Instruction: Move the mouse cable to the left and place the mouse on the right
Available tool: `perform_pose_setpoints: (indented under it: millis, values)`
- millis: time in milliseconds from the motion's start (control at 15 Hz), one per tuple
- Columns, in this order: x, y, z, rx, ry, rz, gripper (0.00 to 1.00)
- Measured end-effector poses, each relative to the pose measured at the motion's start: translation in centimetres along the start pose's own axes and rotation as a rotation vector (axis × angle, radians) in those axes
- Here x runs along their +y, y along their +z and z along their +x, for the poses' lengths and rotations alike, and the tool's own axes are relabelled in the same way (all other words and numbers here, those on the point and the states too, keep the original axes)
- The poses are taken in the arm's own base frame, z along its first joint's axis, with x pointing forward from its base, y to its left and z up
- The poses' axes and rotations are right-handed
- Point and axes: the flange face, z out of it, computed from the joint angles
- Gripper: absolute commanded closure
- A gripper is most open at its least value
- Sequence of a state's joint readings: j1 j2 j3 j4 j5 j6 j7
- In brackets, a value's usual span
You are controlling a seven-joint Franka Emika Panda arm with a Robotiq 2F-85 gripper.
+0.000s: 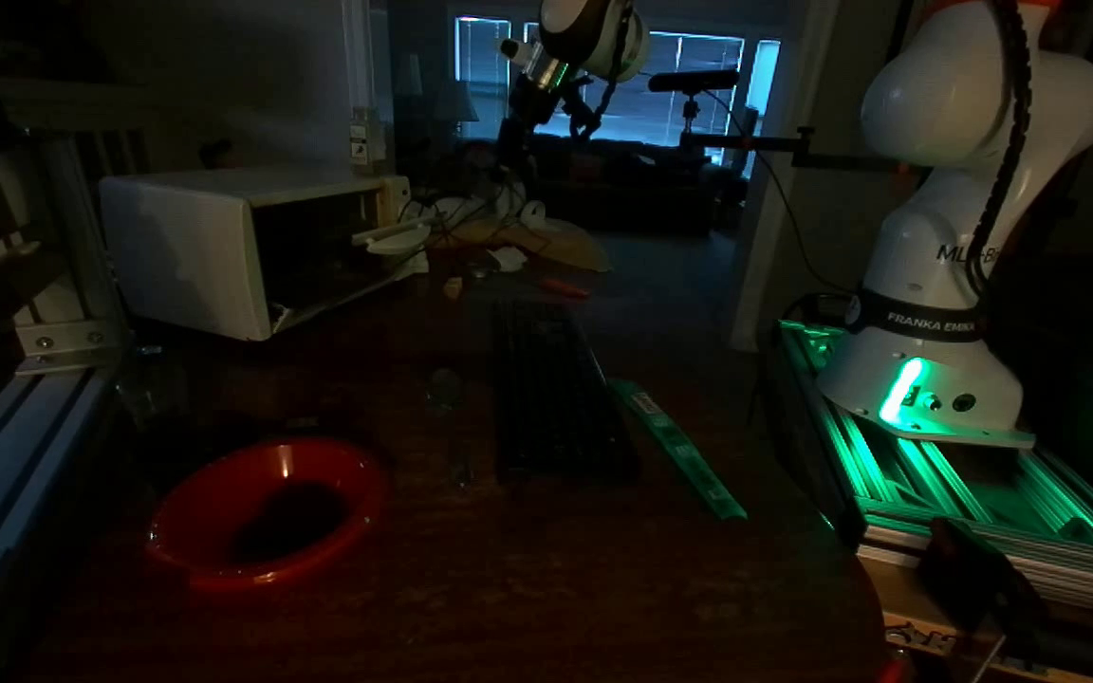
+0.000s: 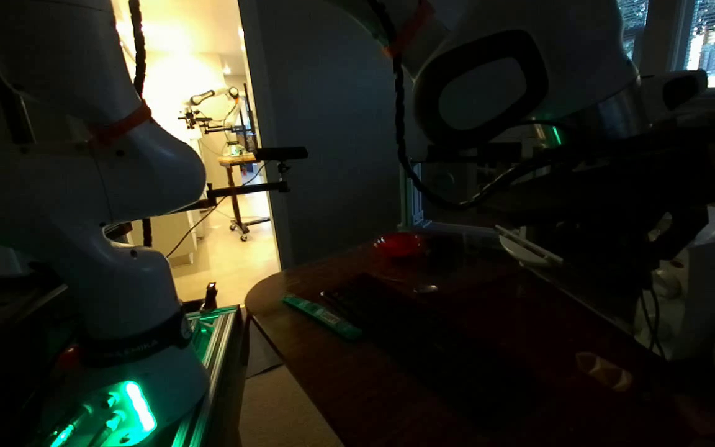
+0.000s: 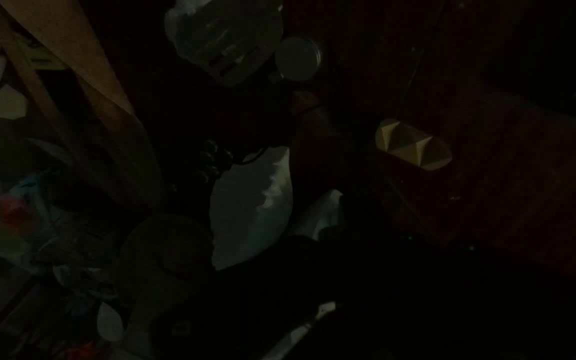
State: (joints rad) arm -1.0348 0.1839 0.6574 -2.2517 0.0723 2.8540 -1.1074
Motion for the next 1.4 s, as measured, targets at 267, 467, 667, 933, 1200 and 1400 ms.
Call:
perform_pose_setpoints:
  millis: [267, 467, 667, 933, 1200, 1400]
  values:
    - [-0.6, 0.5, -0.6, -0.019, 0.002, 0.028, 0.99]
    - [-1.1, 1.0, -1.2, -0.044, -0.003, 0.064, 0.99]
    - [-1.7, 1.6, -2.2, -0.096, -0.019, 0.100, 0.99]
    - [-2.6, 2.5, -2.6, -0.157, -0.043, 0.137, 0.99]
    - [-3.4, 3.1, -2.6, -0.206, -0.079, 0.162, 0.99]
    - [-3.8, 3.3, -2.4, -0.218, -0.093, 0.164, 0.99]
